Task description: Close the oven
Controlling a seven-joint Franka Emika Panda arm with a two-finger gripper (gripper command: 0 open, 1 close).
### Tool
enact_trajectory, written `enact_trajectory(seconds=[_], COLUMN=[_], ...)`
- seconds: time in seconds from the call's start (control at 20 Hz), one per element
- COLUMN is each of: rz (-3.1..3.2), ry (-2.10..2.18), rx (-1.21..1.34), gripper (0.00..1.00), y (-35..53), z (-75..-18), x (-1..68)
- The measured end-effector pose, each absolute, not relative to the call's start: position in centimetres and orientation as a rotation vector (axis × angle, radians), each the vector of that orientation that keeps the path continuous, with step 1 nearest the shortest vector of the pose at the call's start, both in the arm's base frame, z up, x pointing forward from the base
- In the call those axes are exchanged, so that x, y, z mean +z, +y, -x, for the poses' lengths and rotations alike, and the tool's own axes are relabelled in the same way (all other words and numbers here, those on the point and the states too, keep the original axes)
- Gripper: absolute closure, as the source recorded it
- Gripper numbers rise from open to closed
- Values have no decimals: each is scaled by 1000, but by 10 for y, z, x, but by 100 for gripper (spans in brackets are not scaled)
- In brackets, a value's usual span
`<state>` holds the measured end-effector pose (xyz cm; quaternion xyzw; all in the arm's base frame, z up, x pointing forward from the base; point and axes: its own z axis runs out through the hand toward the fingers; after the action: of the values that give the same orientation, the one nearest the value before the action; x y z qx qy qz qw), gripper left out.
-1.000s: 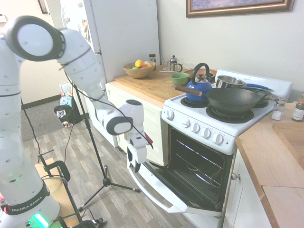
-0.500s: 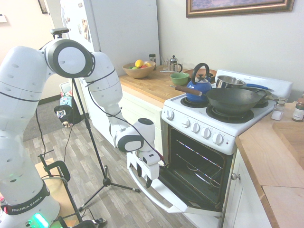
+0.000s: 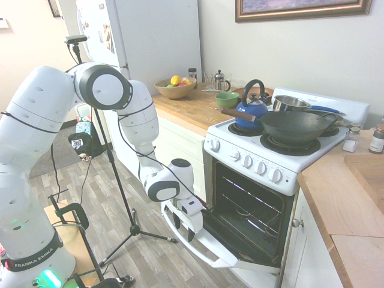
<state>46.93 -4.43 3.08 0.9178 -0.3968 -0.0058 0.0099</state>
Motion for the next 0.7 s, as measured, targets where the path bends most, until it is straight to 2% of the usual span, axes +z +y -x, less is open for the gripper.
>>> enact_trajectory(seconds=[0.15, 0.4, 0.7], rz=[-2897, -3020, -3070], ry=[-1256, -1183, -1122], rx=[77, 316, 403], gripper=[0, 0, 0], y=[-32, 38, 96], z=[-482, -523, -547], x=[50, 132, 186])
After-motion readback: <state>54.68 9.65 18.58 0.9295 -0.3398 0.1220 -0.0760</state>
